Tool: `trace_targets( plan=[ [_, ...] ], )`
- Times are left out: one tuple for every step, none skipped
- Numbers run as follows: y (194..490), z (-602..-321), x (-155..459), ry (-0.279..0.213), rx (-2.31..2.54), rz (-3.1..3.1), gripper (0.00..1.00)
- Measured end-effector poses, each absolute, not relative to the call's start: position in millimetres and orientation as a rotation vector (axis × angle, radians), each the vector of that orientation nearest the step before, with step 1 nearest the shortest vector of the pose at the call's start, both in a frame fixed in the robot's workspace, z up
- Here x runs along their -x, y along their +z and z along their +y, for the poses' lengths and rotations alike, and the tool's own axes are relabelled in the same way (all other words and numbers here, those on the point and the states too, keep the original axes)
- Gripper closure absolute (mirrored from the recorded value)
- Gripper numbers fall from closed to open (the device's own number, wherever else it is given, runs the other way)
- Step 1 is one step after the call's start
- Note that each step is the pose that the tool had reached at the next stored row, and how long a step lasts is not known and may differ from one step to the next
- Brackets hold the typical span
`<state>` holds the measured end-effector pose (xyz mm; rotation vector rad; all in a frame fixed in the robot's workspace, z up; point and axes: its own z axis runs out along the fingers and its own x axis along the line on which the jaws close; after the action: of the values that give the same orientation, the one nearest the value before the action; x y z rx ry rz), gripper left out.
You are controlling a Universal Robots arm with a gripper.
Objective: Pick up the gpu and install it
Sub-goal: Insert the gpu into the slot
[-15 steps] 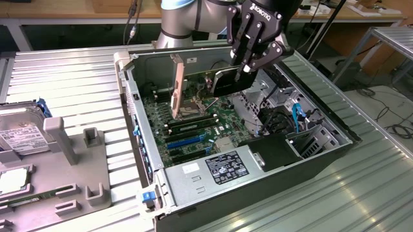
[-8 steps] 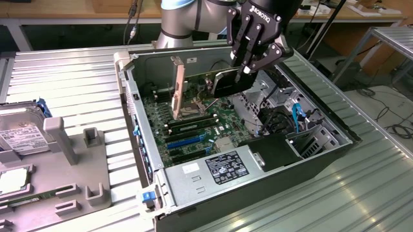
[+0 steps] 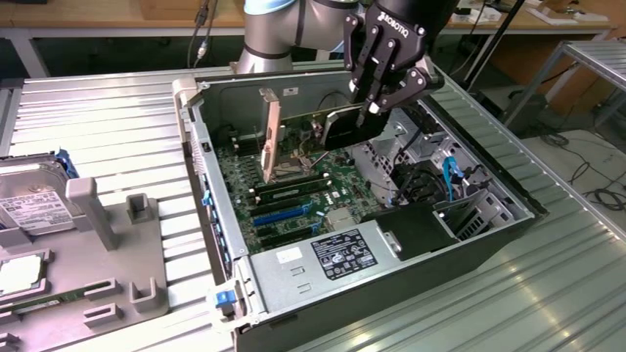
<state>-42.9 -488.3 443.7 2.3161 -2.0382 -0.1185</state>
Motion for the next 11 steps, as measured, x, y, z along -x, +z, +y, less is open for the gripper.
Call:
trace_targets(
  plan=[
    [443.5, -488.3, 42.9, -0.118, -2.316, -2.038, 0.73],
    [443.1, -488.3, 42.9, -0.118, -2.316, -2.038, 0.73],
    [442.8, -488.3, 42.9, -0.118, -2.316, -2.038, 0.73],
    [442.4, -488.3, 42.9, -0.117, -2.316, -2.039, 0.73],
    [442.1, -488.3, 42.9, -0.117, -2.317, -2.039, 0.73],
    [441.9, -488.3, 42.9, -0.117, -2.317, -2.039, 0.73],
    [441.6, -488.3, 42.9, -0.117, -2.317, -2.039, 0.73],
    [441.3, -488.3, 42.9, -0.116, -2.317, -2.039, 0.73],
    [440.7, -488.3, 42.9, -0.116, -2.317, -2.039, 0.73],
    [440.1, -488.3, 42.9, -0.115, -2.318, -2.04, 0.73],
    [439.8, -488.3, 42.9, -0.115, -2.318, -2.04, 0.73]
  ],
)
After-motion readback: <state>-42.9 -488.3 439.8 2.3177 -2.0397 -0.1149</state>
